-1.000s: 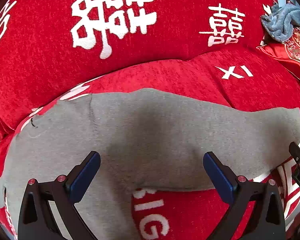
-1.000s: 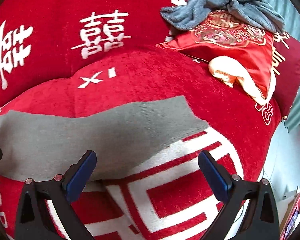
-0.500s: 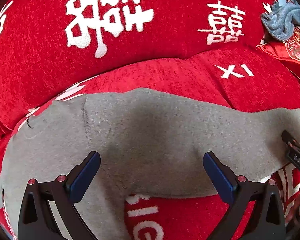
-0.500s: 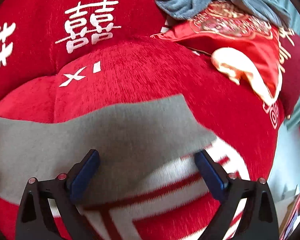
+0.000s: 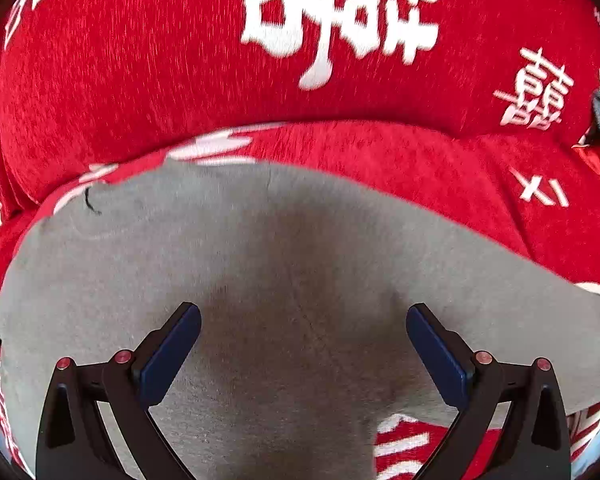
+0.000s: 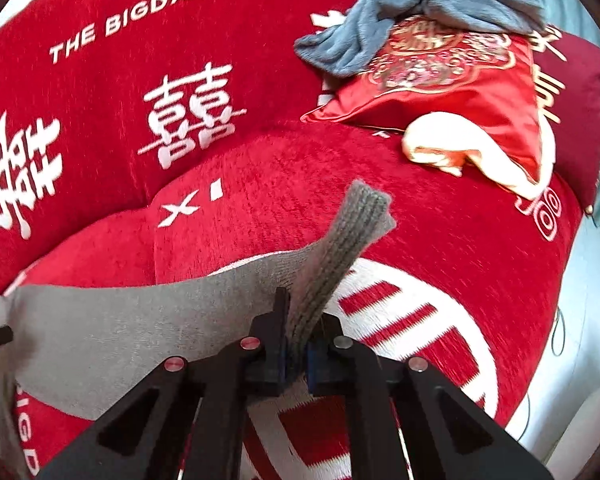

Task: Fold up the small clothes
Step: 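Grasp the sleeve cuff with the right gripper and carry it across the body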

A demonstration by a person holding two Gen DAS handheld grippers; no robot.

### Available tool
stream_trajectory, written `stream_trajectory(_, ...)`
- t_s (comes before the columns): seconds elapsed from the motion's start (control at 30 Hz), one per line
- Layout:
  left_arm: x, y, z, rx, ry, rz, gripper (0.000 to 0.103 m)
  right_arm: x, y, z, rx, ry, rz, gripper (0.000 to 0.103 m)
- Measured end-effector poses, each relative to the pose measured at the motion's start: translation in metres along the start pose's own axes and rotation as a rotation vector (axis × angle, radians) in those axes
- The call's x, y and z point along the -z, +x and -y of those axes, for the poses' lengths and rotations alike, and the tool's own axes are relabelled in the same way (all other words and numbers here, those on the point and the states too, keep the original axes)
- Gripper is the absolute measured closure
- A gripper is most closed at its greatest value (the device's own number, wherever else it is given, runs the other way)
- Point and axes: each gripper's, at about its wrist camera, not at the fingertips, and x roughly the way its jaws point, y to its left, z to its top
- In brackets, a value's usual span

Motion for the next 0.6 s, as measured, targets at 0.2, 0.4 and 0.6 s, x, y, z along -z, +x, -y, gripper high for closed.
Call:
stream_trajectory(0.2, 0.009, 0.0, 0.007, 0.017, 0.058, -0.013, 0.0, -0.002, -0.005, -0.005, 0.011, -0.029, 0.001, 0.096)
stream_trajectory(0.4, 0.01, -0.024, -0.001, 0.041, 0.075, 0.044, 0.0, -0.011, -0.022, -0.018, -0.007, -0.045, 0.024, 0.096)
stream_trajectory(0.6, 0.011, -0.04, -0.015, 0.061, 0.074, 0.075, 0.0, -0.02, -0.045, -0.043, -0.054, -0.077, 0.053, 0.096)
